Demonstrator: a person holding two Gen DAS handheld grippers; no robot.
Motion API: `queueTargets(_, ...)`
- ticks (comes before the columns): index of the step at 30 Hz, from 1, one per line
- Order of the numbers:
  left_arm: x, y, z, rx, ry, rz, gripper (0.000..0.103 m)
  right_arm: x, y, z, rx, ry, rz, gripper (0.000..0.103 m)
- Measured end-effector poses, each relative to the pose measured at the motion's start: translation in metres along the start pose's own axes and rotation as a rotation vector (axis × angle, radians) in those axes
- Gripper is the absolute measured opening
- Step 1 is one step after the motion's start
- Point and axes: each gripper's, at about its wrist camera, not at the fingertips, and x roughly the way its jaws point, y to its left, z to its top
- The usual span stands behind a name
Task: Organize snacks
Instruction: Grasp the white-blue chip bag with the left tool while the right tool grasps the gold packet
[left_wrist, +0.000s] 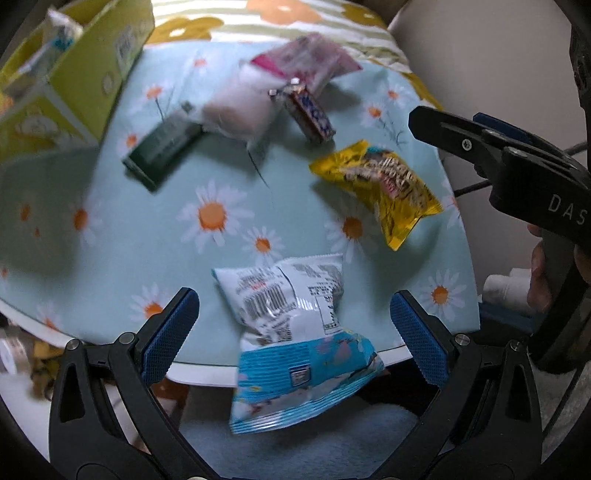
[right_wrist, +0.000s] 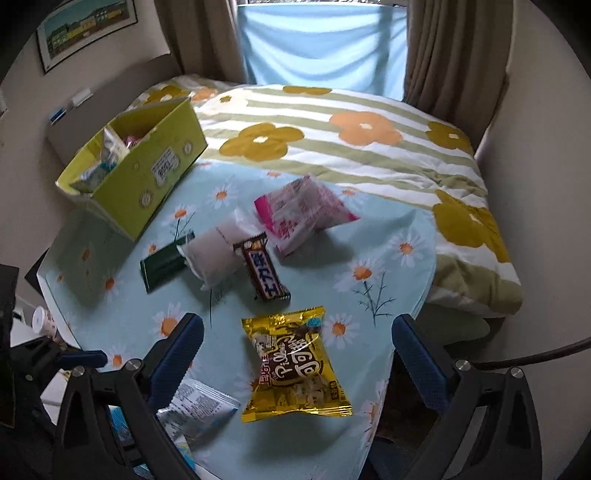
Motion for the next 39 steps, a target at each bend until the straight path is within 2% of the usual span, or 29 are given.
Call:
queueTargets(9, 0.038, 0.003, -0.007, -0.069, 0.078, 0.066, 0.102, 0.036, 0.007, -0.017, -0.061, 0.077, 0.014, 0.102)
queueTargets(13, 0.053, 0.006, -0.012, -0.090, 0.124, 0.058, 0.101, 0.049, 0.008, -0.022, -0.081, 0.104, 0.021, 0.102)
queueTargets(15, 0.060, 0.007, -0.013, -0.095, 0.149, 0.046, 0.088, 0.055, 0.006, -0.024, -0.075, 0.119, 0.031, 0.102)
queueTargets(17, 0.064, 0.008, -0.013, -0.107, 0.161, 0.022, 0.082, 0.059, 0.005, -0.026, -0.076, 0.132, 0.030, 0.102)
queueTargets(26, 0.066, 0.006, -0.013, -0.087, 0.140, 0.018, 0.066, 0.076, 0.002, -0.031, -0.106, 0.176, -0.021, 0.101)
queueTargets(27, 0.065, 0.006, -0.011, -0.085, 0.134, 0.022, 0.062, 0.078, 0.002, -0.031, -0.109, 0.177, -0.023, 0.100)
queueTargets(31, 0.058, 0.015, -0.008, -0.071, 0.107, 0.044, 0.059, 0.086, 0.006, -0.032, -0.140, 0.203, -0.030, 0.079)
queueTargets(35, 0.054, 0.019, -0.001, -0.070, 0.101, 0.050, 0.057, 0.092, 0.010, -0.035, -0.167, 0.221, -0.032, 0.067)
queueTargets(36, 0.054, 0.020, -0.001, -0.069, 0.099, 0.052, 0.057, 0.092, 0.010, -0.036, -0.167, 0.224, -0.030, 0.060)
queueTargets(39, 0.050, 0.018, -0.002, -0.068, 0.093, 0.054, 0.057, 0.094, 0.009, -0.039, -0.160, 0.234, -0.028, 0.057)
